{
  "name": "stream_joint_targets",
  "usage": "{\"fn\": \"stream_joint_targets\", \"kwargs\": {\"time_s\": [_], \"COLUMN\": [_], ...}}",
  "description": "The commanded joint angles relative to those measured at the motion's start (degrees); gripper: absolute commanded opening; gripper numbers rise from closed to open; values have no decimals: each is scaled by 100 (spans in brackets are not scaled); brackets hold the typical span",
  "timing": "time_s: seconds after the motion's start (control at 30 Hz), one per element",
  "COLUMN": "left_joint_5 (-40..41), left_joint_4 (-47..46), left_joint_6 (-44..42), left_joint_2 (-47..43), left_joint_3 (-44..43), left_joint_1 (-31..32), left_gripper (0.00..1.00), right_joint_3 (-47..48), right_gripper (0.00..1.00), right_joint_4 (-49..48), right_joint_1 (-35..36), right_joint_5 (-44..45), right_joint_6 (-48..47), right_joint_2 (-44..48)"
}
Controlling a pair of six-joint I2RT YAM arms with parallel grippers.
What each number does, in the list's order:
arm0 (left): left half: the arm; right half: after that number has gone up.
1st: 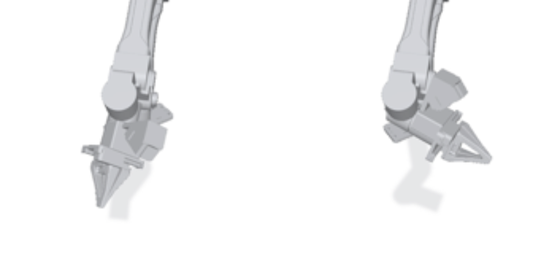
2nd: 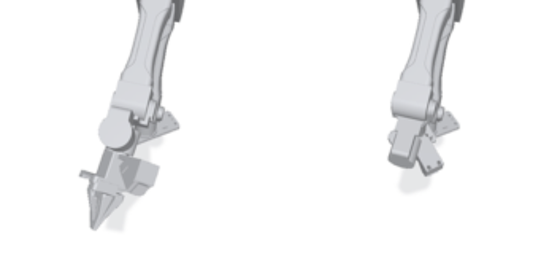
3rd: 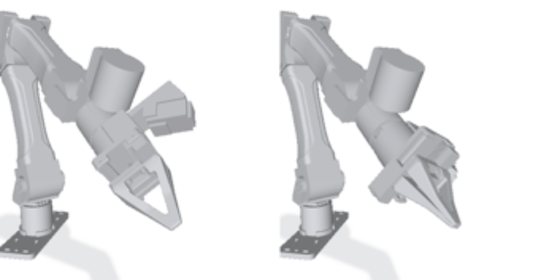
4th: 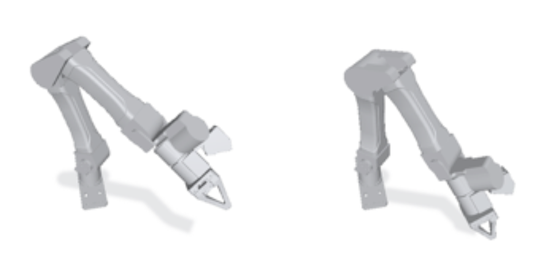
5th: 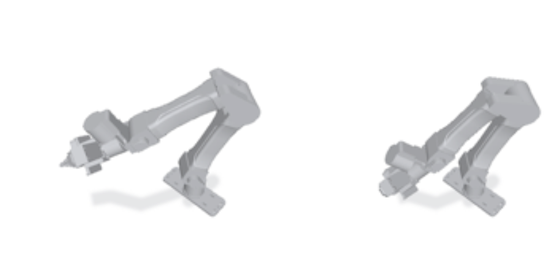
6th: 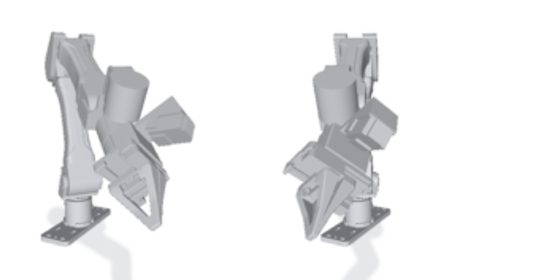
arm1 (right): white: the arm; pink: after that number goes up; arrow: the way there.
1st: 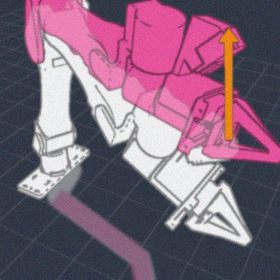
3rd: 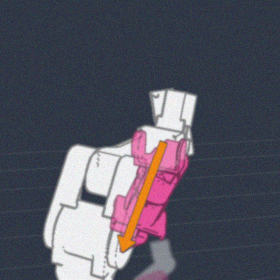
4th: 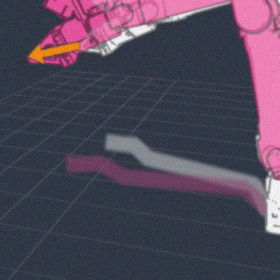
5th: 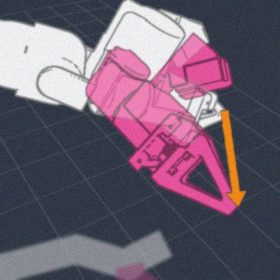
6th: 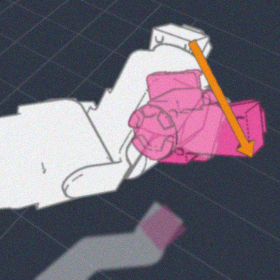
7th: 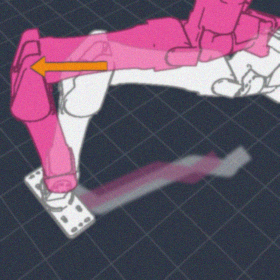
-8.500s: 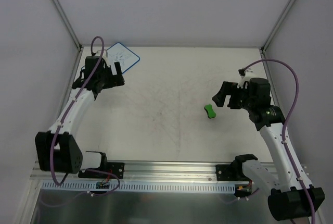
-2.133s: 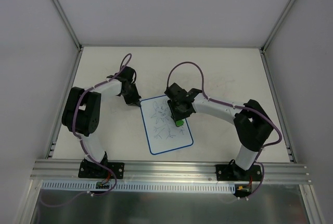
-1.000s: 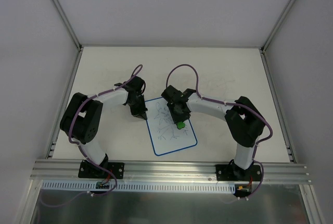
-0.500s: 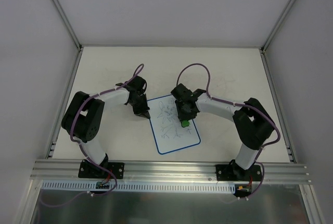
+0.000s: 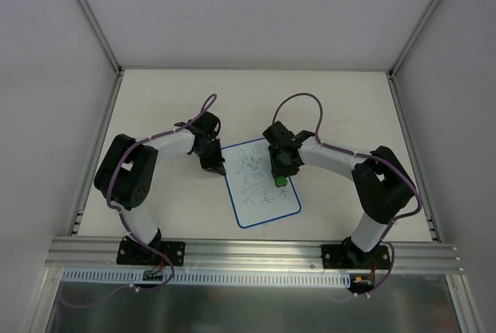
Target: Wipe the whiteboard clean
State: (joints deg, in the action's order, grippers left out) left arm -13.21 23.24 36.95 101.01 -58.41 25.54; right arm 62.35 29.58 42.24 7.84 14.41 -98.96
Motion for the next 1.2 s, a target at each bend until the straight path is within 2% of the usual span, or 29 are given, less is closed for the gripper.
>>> {"fn": "stream_joint_targets", "kwargs": {"time_s": [0.0,0.2,0.33,0.57,0.9,1.17], "left_joint_5": [539,522,592,627,618,469], "left_joint_4": [259,251,251,259,259,259], "left_joint_6": [-83,-39,-39,-39,-91,-56], "left_joint_2": [261,270,279,340,367,419], "left_joint_3": [49,-12,-100,-206,-285,-381], "left_joint_1": [4,-5,-5,-110,-374,-374], "left_gripper": [0,0,0,0,0,0], "right_joint_3": [-83,619,761,253,-723,-338], "right_gripper": [0,0,0,0,0,0], "right_joint_4": [426,434,478,592,680,672], "right_joint_1": [73,644,821,690,57,232], "right_joint_5": [-27,-300,-274,236,561,351], "right_joint_6": [-88,-237,-264,-167,-53,-343], "right_joint_2": [-220,-554,-695,-458,315,272]}}
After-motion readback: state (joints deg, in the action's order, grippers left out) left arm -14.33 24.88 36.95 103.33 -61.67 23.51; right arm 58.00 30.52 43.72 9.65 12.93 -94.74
